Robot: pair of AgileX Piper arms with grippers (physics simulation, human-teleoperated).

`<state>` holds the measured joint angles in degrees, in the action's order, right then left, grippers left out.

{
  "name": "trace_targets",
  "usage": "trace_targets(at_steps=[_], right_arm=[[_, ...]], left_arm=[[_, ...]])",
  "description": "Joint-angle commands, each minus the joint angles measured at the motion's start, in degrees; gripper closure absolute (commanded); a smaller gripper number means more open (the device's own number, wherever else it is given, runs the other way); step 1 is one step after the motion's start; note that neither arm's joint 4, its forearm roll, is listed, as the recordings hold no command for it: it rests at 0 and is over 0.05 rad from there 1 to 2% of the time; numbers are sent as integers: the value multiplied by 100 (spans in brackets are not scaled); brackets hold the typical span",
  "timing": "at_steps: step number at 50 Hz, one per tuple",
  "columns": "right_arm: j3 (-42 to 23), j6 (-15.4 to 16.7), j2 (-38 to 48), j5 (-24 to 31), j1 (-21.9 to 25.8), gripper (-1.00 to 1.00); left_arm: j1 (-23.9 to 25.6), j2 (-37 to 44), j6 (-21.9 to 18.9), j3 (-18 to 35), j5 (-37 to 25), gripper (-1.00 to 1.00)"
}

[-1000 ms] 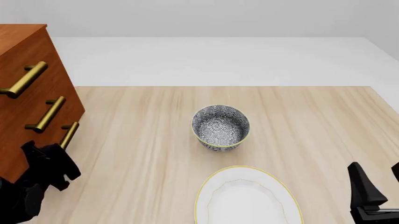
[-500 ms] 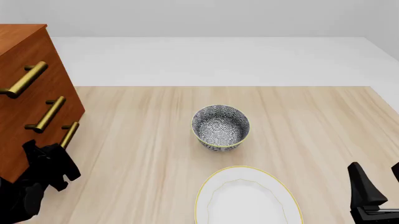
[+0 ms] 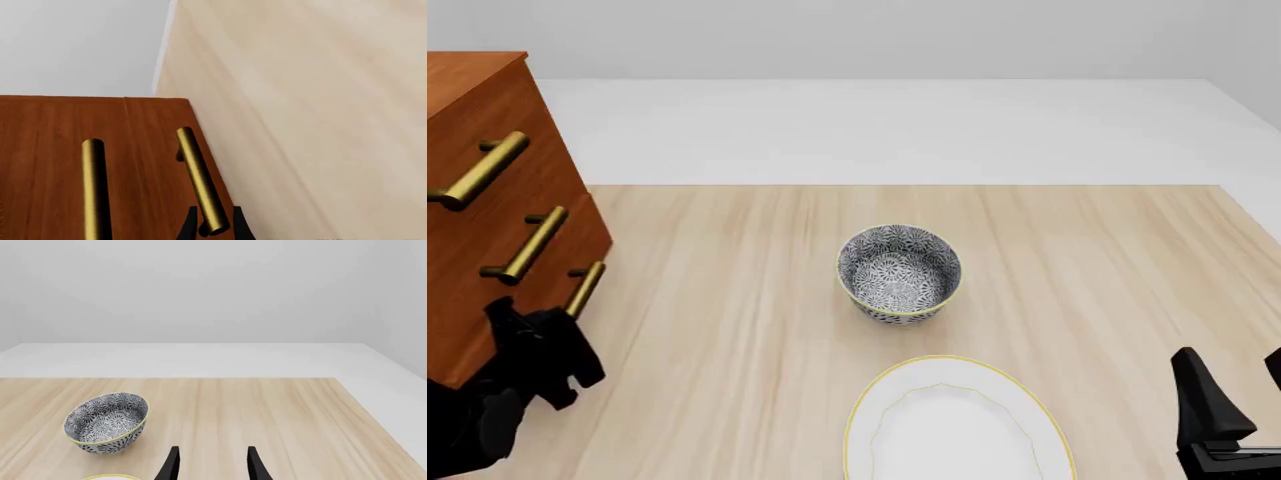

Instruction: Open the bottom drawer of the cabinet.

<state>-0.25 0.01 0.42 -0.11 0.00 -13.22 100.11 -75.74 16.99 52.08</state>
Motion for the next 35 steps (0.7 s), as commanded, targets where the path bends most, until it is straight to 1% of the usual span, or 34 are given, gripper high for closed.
trace_targets(at_steps=[1,6,10,18,24,35], right_arm=[[0,0,-1,0,0,-100],[0,0,1,0,0,-100],[0,0,0,0,1,-100],[0,-1,0,0,-1,-100],[0,1,-2,0,0,-100],[0,1,0,0,0,-100]], left_arm=[[245,-106,-70,-25,-149,100],[324,-179,-50,-30,-213,100],[349,-388,-70,-7,-451,100],[443,-661,-133,-23,-714,100],[535,-768,-206,-40,-815,100],[718,-906,-139,-64,-940,100]])
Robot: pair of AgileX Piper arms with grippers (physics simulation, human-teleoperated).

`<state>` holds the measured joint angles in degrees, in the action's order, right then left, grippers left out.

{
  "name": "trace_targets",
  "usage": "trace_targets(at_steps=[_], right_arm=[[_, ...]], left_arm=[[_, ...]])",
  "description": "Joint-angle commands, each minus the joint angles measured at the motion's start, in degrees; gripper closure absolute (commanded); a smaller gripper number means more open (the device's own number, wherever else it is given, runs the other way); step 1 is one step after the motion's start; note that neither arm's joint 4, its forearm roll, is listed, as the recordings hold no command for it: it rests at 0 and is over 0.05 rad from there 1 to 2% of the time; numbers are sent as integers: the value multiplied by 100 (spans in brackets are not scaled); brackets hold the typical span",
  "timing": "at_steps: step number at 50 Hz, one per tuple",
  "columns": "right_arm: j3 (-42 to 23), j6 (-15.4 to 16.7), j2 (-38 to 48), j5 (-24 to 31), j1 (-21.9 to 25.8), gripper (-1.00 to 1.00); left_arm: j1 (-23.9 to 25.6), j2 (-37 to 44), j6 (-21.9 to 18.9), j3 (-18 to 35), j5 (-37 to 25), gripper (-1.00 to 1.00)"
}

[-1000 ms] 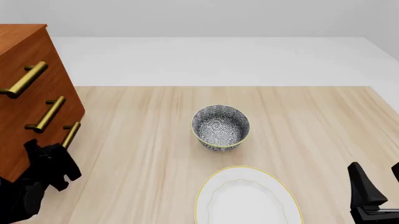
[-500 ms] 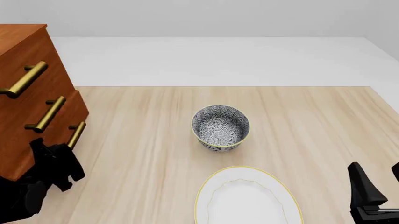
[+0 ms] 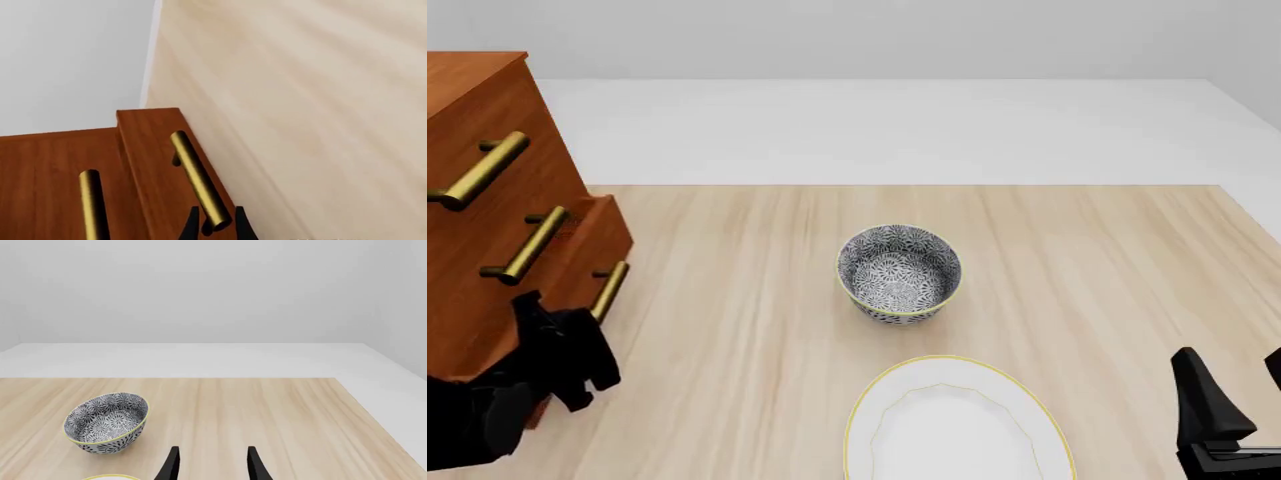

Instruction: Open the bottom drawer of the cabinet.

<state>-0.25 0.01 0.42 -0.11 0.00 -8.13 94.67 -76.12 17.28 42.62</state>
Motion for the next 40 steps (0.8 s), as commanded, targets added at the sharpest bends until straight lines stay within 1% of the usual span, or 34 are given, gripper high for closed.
trace_targets(at_steps=[1,12,40], right_arm=[[0,0,1,0,0,-100],[0,1,0,0,-1,-100],[0,1,0,0,1,-100]], left_arm=[[215,-379,-101,-95,-14,100],[341,-537,-74,-95,-145,100],[617,-646,-10,59,-418,100]])
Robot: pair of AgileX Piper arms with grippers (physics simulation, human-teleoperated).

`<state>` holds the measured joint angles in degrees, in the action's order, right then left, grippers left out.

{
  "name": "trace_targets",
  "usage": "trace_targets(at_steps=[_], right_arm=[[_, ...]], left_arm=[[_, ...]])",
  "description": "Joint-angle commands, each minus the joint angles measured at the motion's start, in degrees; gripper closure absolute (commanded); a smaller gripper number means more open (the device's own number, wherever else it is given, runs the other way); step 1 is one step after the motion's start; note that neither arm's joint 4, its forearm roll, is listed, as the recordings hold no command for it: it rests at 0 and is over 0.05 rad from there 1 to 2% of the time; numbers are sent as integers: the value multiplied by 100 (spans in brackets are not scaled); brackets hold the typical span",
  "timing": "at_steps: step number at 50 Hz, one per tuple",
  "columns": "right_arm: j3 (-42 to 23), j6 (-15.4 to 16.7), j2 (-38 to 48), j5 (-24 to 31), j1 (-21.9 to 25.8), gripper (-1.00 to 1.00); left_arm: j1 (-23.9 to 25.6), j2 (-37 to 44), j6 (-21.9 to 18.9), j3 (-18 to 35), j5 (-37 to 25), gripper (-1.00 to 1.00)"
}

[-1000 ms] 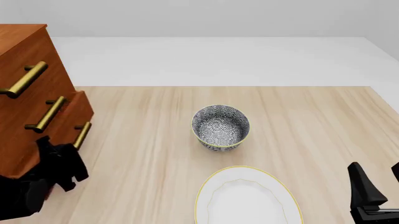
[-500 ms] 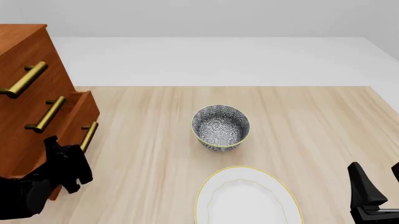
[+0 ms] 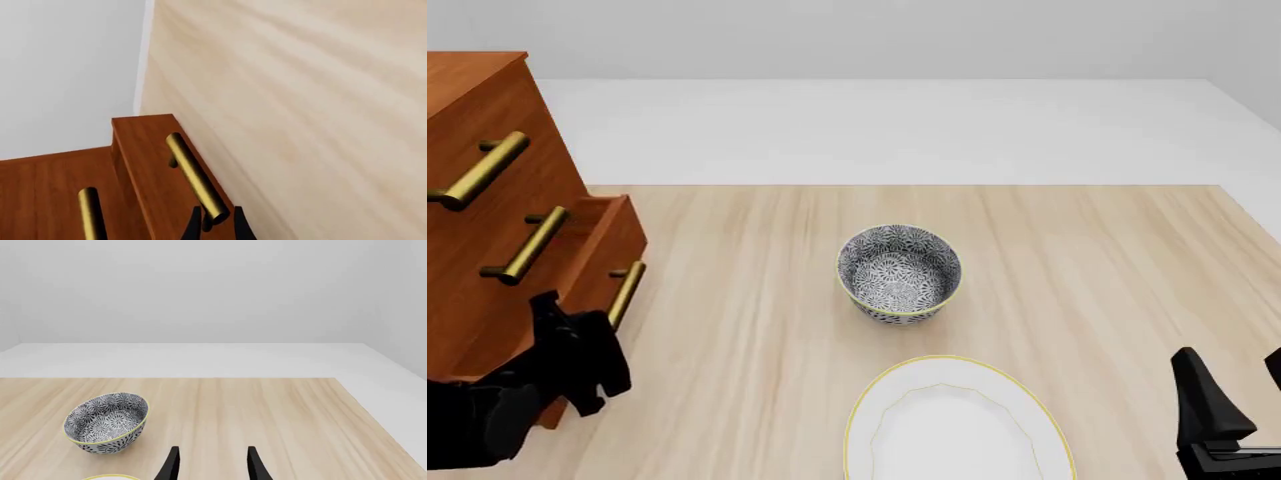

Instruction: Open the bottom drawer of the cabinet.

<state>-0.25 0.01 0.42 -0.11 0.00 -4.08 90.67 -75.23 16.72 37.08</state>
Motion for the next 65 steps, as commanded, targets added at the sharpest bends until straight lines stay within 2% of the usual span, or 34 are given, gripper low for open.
trace_targets(at_steps=[1,58,59,65], right_arm=[[0,0,0,0,-1,-100],[0,-1,-1,0,1,-100],[0,0,1,0,0,-100],[0,1,-1,0,1,-100]], left_arm=[[207,-252,-95,120,136,100],[494,-103,81,183,-26,100],[479,-110,69,180,4,-100],[530,-320,115,180,-190,-100]])
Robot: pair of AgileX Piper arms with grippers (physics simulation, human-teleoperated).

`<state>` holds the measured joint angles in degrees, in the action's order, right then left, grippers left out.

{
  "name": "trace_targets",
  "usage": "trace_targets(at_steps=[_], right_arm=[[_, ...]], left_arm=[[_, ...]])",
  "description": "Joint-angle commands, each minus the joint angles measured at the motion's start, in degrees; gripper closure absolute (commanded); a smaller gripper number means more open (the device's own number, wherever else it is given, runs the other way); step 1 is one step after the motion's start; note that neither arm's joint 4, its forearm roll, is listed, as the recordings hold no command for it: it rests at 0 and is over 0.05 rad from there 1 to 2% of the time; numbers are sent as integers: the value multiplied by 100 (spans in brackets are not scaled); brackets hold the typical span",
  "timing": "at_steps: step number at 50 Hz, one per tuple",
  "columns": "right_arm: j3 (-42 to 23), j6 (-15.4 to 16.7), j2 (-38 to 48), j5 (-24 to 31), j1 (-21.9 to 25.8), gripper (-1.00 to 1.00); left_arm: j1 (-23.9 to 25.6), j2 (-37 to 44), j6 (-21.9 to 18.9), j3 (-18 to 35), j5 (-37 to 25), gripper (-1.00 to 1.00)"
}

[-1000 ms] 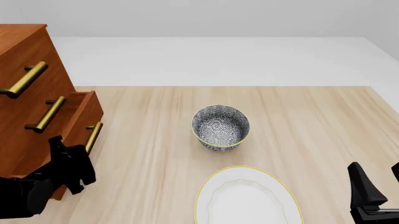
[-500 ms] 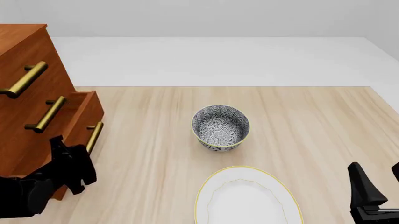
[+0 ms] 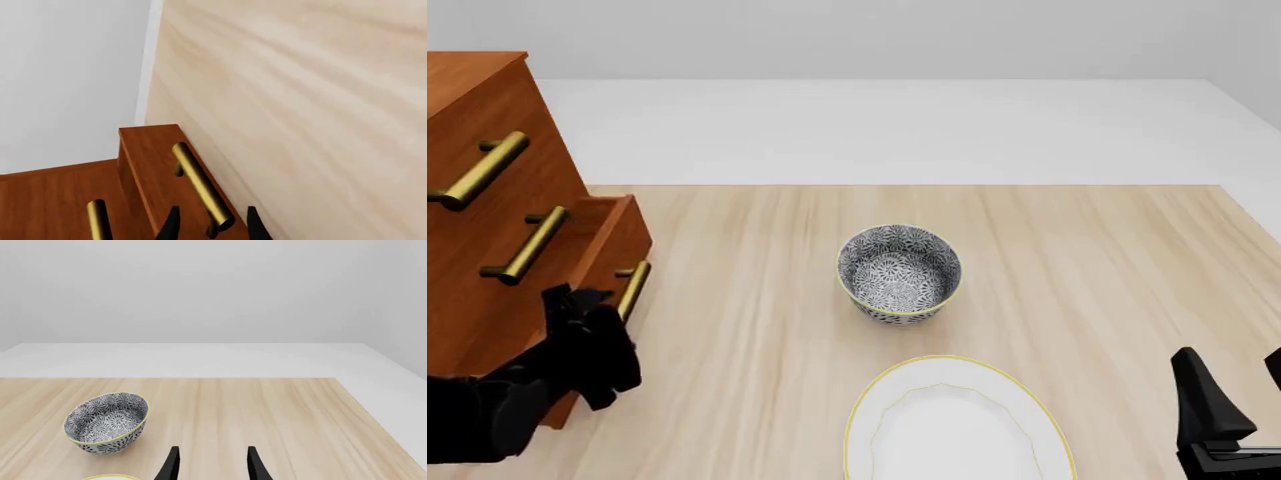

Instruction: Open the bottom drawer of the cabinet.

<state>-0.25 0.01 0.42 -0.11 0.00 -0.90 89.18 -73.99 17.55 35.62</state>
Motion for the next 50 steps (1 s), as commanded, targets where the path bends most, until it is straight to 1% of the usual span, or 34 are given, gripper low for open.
trace_targets(at_steps=[1,6,16,19,20,23,24,25,26,29,30,31,32,34,35,36,37,38,40,41,42,44,45,46,47,48,49,50], right_arm=[[0,0,0,0,0,-100],[0,-1,-1,0,1,-100],[0,1,1,0,1,-100],[0,2,0,0,0,-100],[0,0,1,0,0,-100],[0,1,0,0,1,-100],[0,-1,0,0,0,-100],[0,-1,0,0,0,-100],[0,0,0,0,0,-100],[0,0,-1,0,-1,-100],[0,-2,-1,0,0,-100],[0,0,0,0,0,-100],[0,0,-1,0,0,-100],[0,0,-1,0,-1,-100],[0,0,0,0,0,-100],[0,1,-1,0,1,-100],[0,0,-2,0,1,-100],[0,0,-1,0,0,-100],[0,0,-1,0,-1,-100],[0,0,-1,0,-1,-100],[0,0,0,0,0,-100],[0,1,-2,0,0,-100],[0,0,0,0,1,-100],[0,-2,0,0,0,-100],[0,-1,0,0,0,-100],[0,0,0,0,0,-100],[0,0,0,0,0,-100],[0,1,0,0,1,-100]], left_arm=[[213,-183,-14,97,-64,-100],[237,-411,-42,39,-220,-100],[246,-1426,-70,-141,-999,-100],[248,-1883,-40,-271,-1372,-100],[244,-1943,-48,-294,-1410,-100],[266,-2565,36,-353,-1965,-100],[268,-2642,32,-359,-2023,-100],[235,-2946,39,-376,-2284,-100],[231,-3021,42,-382,-2357,-100],[250,-3571,105,-349,-2834,-100],[277,-3775,178,-287,-3035,-100],[360,-4061,388,-93,-3302,-100],[380,-4131,455,-26,-3388,-100],[550,-4455,834,337,-3775,-100],[591,-4510,876,385,-3818,-100],[764,-4644,946,458,-3997,-100],[715,-4771,1053,548,-3903,-100],[828,-4800,1283,719,-3996,-100],[928,-4804,1409,772,-4122,-100],[1004,-4911,1613,927,-4169,-100],[991,-4916,1858,1114,-4290,-100],[970,-4920,1778,1057,-4297,-100],[975,-4917,2092,1228,-4444,-100],[939,-4886,2310,1349,-4555,-100],[875,-4927,2369,1353,-4551,-100],[848,-4938,2321,1308,-4524,-100],[700,-4990,2590,1439,-4514,-100],[675,-4979,2793,1556,-4590,-100]])
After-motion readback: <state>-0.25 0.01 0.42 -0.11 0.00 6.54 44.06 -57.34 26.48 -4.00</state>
